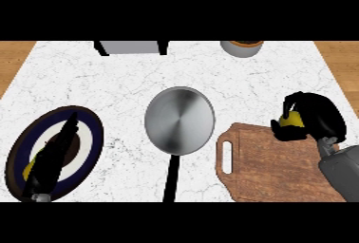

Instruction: Pick the lemon from the cutting board and place it in the pan

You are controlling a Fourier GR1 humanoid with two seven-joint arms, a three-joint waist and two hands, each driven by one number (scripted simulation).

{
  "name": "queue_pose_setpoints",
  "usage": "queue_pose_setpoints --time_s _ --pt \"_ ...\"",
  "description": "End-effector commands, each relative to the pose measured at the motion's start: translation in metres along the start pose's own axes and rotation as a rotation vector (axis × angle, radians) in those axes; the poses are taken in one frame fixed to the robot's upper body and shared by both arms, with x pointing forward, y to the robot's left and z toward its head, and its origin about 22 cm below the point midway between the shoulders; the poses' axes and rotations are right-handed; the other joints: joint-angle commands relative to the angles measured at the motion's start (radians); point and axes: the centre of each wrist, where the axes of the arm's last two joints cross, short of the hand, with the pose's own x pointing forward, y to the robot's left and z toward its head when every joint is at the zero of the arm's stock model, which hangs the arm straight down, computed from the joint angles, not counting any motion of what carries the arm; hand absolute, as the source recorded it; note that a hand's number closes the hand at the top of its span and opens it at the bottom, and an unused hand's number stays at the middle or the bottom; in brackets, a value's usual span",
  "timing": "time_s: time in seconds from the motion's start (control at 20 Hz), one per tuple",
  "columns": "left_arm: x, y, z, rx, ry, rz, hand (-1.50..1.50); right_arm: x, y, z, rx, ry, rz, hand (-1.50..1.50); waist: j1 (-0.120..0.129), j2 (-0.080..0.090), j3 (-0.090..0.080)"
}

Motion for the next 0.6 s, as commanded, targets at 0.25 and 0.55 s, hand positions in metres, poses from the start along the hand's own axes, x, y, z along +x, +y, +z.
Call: queue_pose_setpoints --time_s 0.25,0.55 --pt "0.009 -0.003 0.0 -0.005 0.001 0.008 0.0 0.063 -0.03 0.037 -0.312 -0.291 -0.095 1.5 0.018 0.007 0.0" --pt "0.011 0.004 -0.01 -0.032 -0.014 -0.005 0.0 0.121 -0.046 -0.004 -0.225 -0.344 -0.199 1.5 0.037 0.014 0.0"
